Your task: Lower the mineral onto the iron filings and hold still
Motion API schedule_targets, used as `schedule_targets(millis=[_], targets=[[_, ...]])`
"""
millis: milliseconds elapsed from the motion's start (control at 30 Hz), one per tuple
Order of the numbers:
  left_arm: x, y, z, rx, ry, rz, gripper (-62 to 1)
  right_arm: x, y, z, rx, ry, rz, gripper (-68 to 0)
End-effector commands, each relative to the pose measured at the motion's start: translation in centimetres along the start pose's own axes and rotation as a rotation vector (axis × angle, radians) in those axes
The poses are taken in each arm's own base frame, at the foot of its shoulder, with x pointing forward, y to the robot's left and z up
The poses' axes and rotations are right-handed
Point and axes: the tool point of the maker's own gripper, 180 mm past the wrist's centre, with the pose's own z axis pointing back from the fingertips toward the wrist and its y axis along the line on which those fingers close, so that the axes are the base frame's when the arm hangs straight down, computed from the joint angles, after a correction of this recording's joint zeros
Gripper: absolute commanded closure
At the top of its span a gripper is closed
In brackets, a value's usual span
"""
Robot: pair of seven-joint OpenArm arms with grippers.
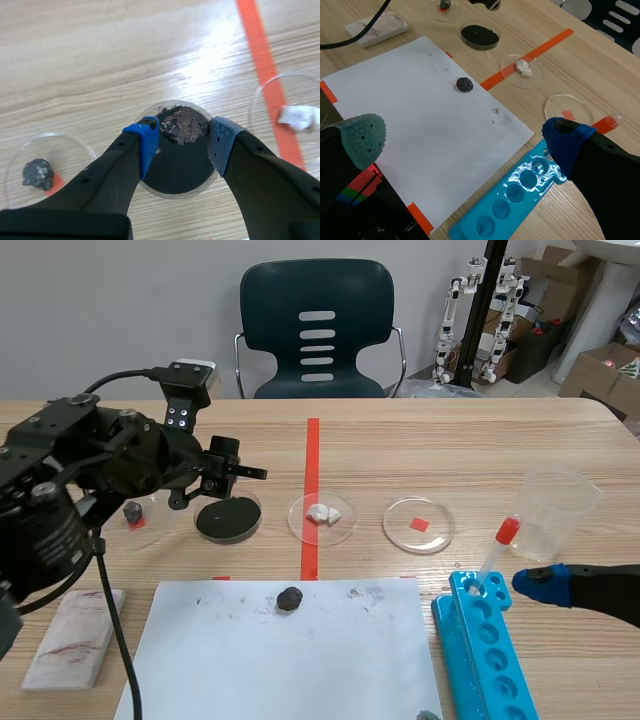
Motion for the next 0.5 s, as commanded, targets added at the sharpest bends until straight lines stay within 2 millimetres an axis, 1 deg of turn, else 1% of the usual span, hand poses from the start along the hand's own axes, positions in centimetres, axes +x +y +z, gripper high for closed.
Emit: schedule_targets(millis=[0,100,167,333,400,467], targets=[[0.4,0.2,1.3,0.003,-0.058,-0.014,-10.0,0.7,-0.3,0.0,-0.005,-0.029,0.004,-67.9],[1.8,-0.3,4.3,-0.010,-0.190,-0.055,-10.0,0.7,-0.3,0.0,-0.005,-0.029,0.004,-67.9],[2.3,-0.7,6.6,-0.010,-0.253,-0.106,-10.0,0.7,-0.3,0.0,-0.005,-0.029,0.004,-67.9],[2.0,-2.1,12.0,-0.060,-0.310,-0.225,-10.0,0.7,-0.3,0.0,-0.005,-0.029,0.004,-67.9],[2.1,-2.2,13.9,-0.067,-0.347,-0.222,-10.0,0.7,-0.3,0.0,-0.005,-0.029,0.004,-67.9],[2.1,-2.9,15.8,-0.092,-0.397,-0.222,-10.0,0.7,-0.3,0.0,-0.005,-0.029,0.004,-67.9]])
